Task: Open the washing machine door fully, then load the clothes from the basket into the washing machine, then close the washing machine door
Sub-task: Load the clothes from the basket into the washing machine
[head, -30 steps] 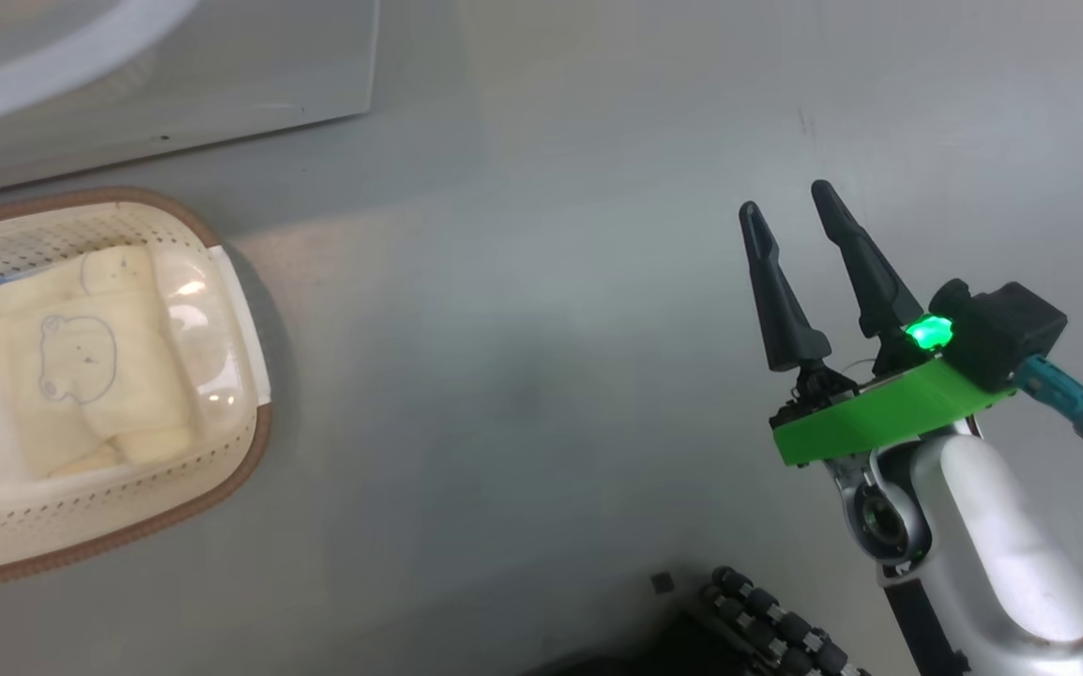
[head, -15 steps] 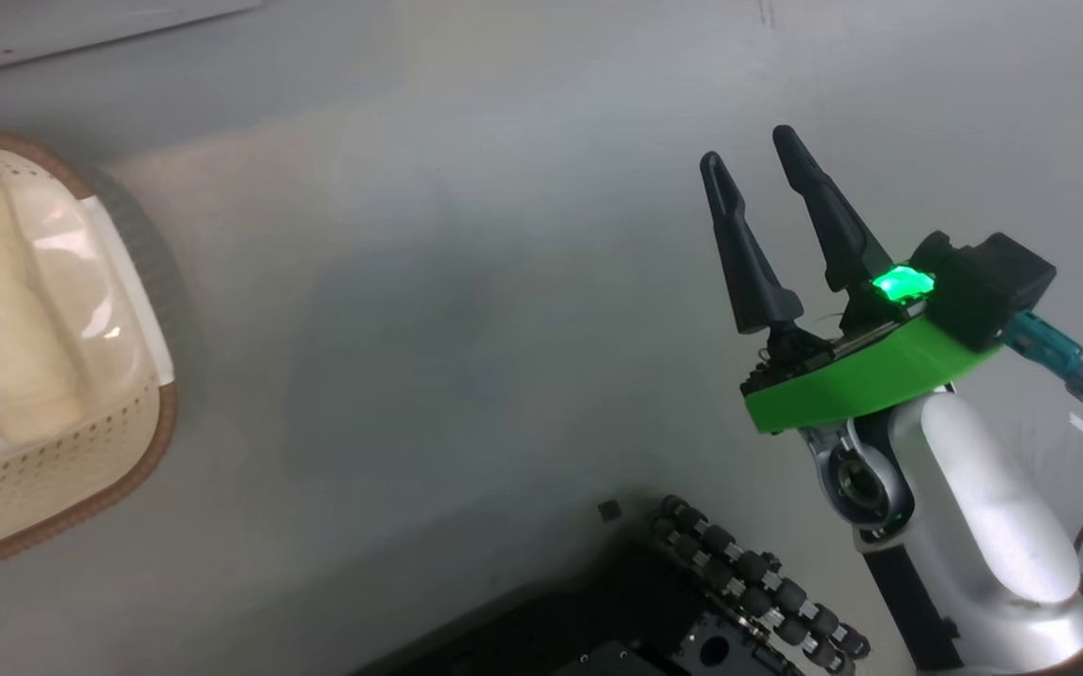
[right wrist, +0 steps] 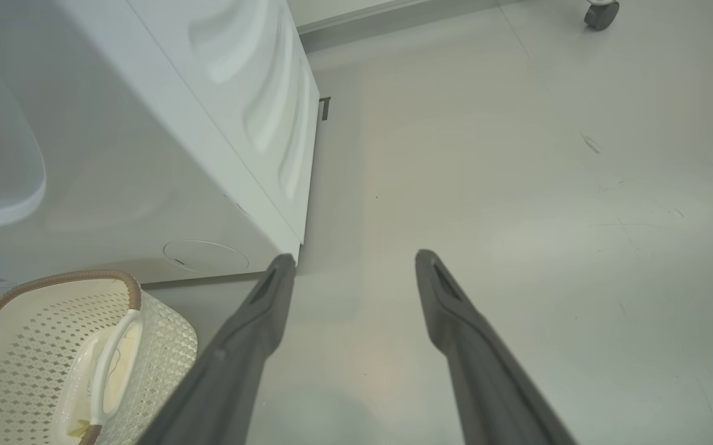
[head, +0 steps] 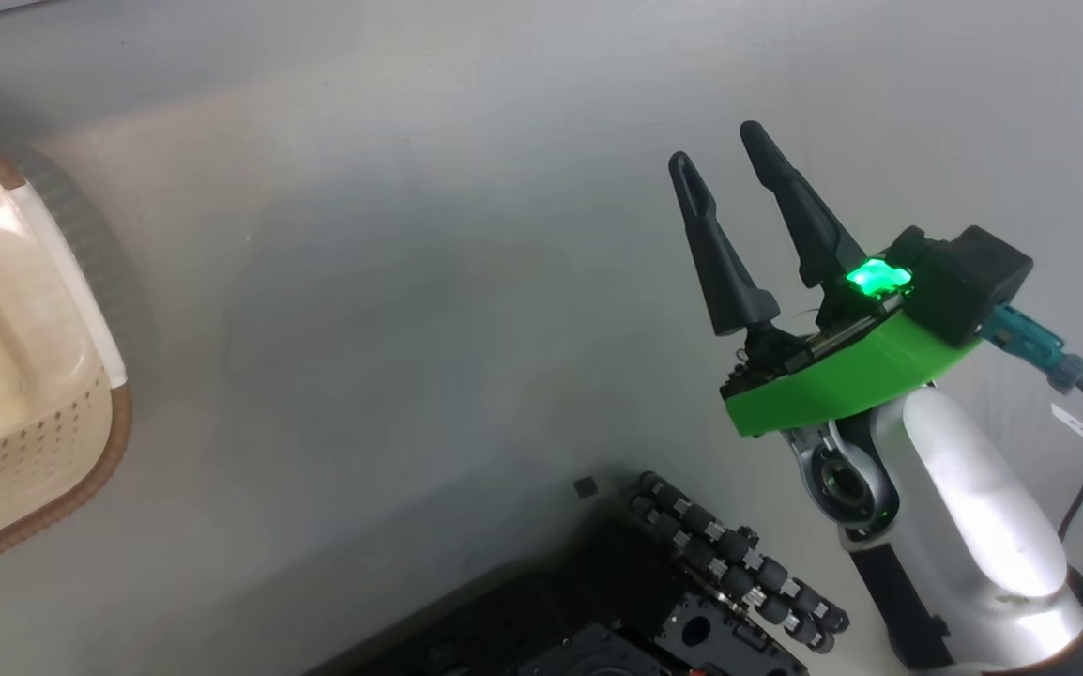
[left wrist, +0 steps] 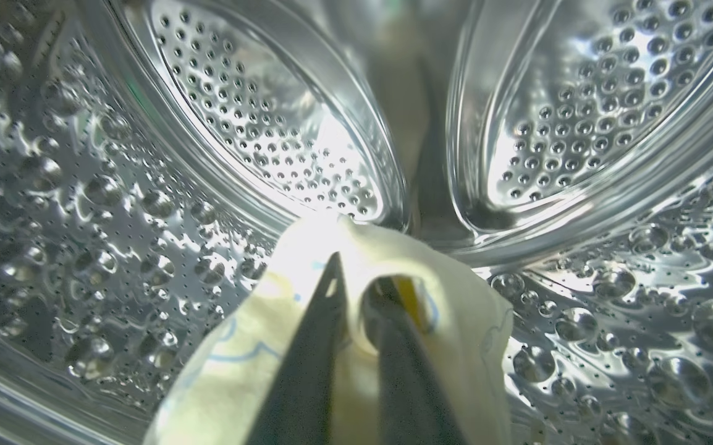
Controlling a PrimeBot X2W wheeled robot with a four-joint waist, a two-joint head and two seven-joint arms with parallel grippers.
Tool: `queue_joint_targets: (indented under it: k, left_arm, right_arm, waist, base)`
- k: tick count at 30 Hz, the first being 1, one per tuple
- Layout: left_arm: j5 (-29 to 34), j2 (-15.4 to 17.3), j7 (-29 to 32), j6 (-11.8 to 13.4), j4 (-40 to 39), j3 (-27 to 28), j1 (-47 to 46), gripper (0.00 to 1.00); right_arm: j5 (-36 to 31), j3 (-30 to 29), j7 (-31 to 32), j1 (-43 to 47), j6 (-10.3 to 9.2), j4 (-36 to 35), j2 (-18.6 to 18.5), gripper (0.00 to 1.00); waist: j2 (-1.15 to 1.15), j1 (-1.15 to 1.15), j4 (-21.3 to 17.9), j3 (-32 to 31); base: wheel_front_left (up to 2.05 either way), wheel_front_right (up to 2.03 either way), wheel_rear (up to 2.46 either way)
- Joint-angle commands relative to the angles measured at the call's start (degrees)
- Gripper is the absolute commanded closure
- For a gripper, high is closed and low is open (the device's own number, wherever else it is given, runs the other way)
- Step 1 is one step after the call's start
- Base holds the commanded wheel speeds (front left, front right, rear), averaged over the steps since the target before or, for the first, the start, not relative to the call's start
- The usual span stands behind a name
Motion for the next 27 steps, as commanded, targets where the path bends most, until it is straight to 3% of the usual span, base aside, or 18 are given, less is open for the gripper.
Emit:
queue_joint_targets:
  k: [1,7,13,23,27]
  left_arm:
    - [-0.5,2.0,0.9,-0.3,-1.6,1.0,-0.8,0.0]
    - [-1.9,1.1,4.2,-1.1,-1.3,0.4,0.1,0.0]
    - [-3.5,-0.4,3.6,-0.7,-2.7,0.4,2.9,0.0]
    - [-7.5,-3.3,-4.6,-0.1,-7.5,2.1,13.3,0.0]
    - [-9.1,-5.3,-7.8,1.3,-11.7,2.8,20.4,0.0]
  right_arm:
    - [0.4,0.7,-0.4,1.3,0.24,-1.2,-0.5,0.0]
    - [-0.1,0.0,-0.4,1.1,0.24,-0.8,-0.5,0.0]
    - [-1.5,-1.4,-0.4,1.1,0.24,-0.6,-0.5,0.0]
    - [-4.6,-4.1,-0.4,2.1,0.24,-0.4,-0.5,0.0]
    - [-5.7,-5.2,-0.4,2.7,0.24,-0.3,-0.5,0.0]
  waist:
    - [0.0,0.0,0.2,0.1]
    - [0.0,0.0,1.4,0.0]
    - [0.0,0.0,3.8,-1.3]
    - [0.0,0.0,8.6,-5.5]
    - [0.0,0.0,10.3,-7.7]
  base:
    - [0.0,0.0,0.0]
    - [0.0,0.0,0.0]
    - [0.0,0.0,0.0]
    - [0.0,0.0,0.0]
    - [0.0,0.0,0.0]
